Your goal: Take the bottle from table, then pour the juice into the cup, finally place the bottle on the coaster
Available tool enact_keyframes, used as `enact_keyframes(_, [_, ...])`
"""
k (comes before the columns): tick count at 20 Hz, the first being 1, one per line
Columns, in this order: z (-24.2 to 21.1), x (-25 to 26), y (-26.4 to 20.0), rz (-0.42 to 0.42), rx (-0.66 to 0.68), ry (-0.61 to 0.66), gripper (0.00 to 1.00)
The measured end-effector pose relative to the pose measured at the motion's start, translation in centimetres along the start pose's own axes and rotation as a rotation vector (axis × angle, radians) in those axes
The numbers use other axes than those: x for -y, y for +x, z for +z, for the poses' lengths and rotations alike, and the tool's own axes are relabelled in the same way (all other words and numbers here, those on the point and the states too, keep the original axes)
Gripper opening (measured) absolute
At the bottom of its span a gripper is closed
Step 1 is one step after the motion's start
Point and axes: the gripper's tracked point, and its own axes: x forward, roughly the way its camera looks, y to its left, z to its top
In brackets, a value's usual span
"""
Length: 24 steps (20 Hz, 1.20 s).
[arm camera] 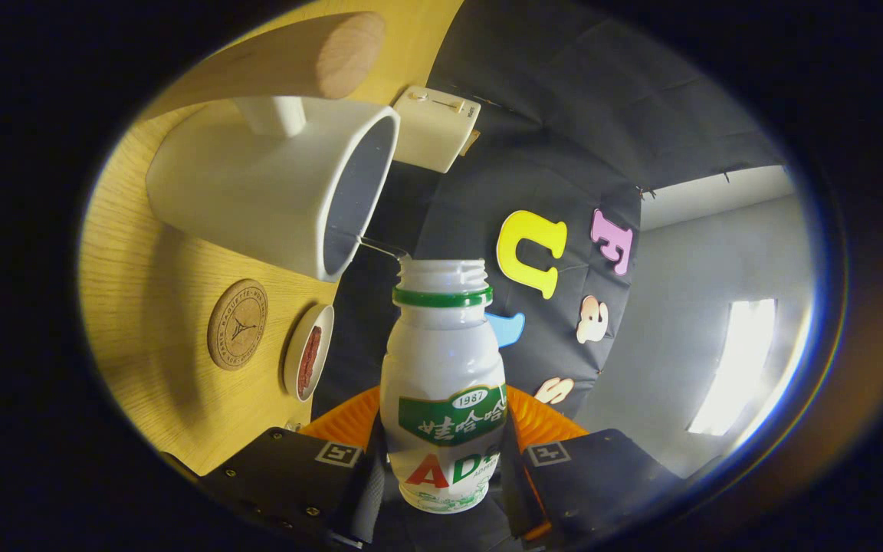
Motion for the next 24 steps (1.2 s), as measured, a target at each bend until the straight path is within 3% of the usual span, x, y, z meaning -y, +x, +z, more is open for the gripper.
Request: enact_keyframes(24, [1.0,0.3,0.0,-0.051,0.042,-0.099,0.63])
